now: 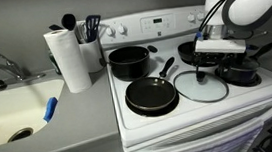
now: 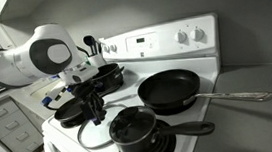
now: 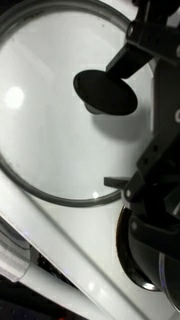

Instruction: Cover the big pot with the lid on the stove

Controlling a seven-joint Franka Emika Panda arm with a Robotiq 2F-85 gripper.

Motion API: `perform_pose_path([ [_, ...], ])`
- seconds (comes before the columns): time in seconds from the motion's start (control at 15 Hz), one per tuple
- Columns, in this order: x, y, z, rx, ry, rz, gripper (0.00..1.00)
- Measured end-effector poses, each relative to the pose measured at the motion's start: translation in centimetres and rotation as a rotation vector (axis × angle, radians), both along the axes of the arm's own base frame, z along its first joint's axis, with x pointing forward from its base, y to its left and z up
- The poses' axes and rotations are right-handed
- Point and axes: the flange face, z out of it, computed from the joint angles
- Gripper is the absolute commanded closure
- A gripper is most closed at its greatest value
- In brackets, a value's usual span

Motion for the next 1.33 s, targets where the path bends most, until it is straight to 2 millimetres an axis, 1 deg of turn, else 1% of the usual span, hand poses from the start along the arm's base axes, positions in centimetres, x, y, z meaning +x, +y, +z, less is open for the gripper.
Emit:
perform_pose_path([
  [0.13, 0.0, 0.1, 0.1, 0.0, -0.005, -0.036, 0.0],
  [0.33, -0.1, 0.3, -0.1, 0.002, -0.016, -0.136, 0.0],
  [0.67, -0.4, 1.3, -0.5, -0.031, -0.036, -0.301, 0.0],
  [0.87, -0.5, 1.6, -1.4, -0.052, -0.03, -0.342, 0.0],
  [1.07, -0.4, 1.6, -3.0, -0.056, -0.002, -0.347, 0.0],
  [1.33, 0.0, 1.3, -3.2, -0.044, 0.002, -0.328, 0.0],
])
